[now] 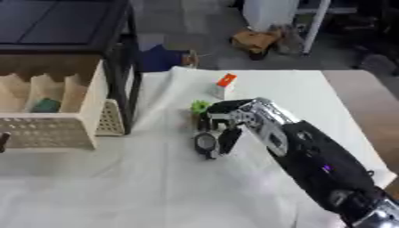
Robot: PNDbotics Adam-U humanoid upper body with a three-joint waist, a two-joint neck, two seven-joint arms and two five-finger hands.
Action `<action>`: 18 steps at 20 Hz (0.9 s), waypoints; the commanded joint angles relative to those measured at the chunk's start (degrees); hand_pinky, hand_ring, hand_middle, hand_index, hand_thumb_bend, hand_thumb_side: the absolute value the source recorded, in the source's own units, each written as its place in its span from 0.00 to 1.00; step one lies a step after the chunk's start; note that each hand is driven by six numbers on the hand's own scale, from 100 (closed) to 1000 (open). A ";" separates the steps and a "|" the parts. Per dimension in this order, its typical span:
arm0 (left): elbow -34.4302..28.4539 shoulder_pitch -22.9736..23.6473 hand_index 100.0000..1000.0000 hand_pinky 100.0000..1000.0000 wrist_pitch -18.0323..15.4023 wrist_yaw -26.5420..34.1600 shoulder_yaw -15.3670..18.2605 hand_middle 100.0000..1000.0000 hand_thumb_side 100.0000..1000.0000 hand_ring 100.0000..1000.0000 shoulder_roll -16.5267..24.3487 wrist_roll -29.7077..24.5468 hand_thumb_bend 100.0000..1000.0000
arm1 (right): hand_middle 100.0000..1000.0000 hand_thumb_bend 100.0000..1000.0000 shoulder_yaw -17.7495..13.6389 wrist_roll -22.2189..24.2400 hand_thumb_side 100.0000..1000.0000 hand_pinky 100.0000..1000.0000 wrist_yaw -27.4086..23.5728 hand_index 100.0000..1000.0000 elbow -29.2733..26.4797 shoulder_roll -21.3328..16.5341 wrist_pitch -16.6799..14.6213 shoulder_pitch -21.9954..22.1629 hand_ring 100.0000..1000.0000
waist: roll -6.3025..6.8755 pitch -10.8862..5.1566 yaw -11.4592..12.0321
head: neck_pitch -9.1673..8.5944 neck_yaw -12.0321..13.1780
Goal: Pick up objects from table and place into drawer.
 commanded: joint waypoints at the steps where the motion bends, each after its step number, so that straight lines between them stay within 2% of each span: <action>1: -0.70 -0.55 0.79 0.31 0.03 -0.08 0.22 0.42 1.00 0.30 0.31 -0.15 0.06 | 0.67 0.35 0.00 0.19 0.24 0.46 0.47 0.81 0.28 -0.50 -0.03 -0.83 0.74 | 0.08 -0.86 0.07 | -0.73 -0.01; 6: -0.70 -0.54 0.79 0.31 0.06 -0.07 0.22 0.42 1.00 0.30 0.28 -0.18 0.06 | 0.67 0.35 -0.01 0.26 0.24 0.46 0.55 0.81 0.47 -0.46 -0.16 -0.82 0.74 | 0.07 -0.86 0.08 | -0.73 -0.02; 7: -0.70 -0.54 0.79 0.32 0.08 -0.05 0.21 0.42 1.00 0.30 0.24 -0.20 0.06 | 0.63 0.36 0.01 0.26 0.23 0.45 0.51 0.78 0.50 -0.38 -0.13 -0.82 0.73 | 0.06 -0.85 0.09 | -0.72 -0.01; 18: -0.70 -0.50 0.79 0.32 0.28 0.13 0.28 0.42 1.00 0.30 -0.01 -0.39 0.06 | 0.61 0.38 0.28 -0.16 0.20 0.45 0.54 0.74 1.04 0.01 0.31 -0.62 0.72 | -0.03 -0.84 0.17 | -0.78 0.00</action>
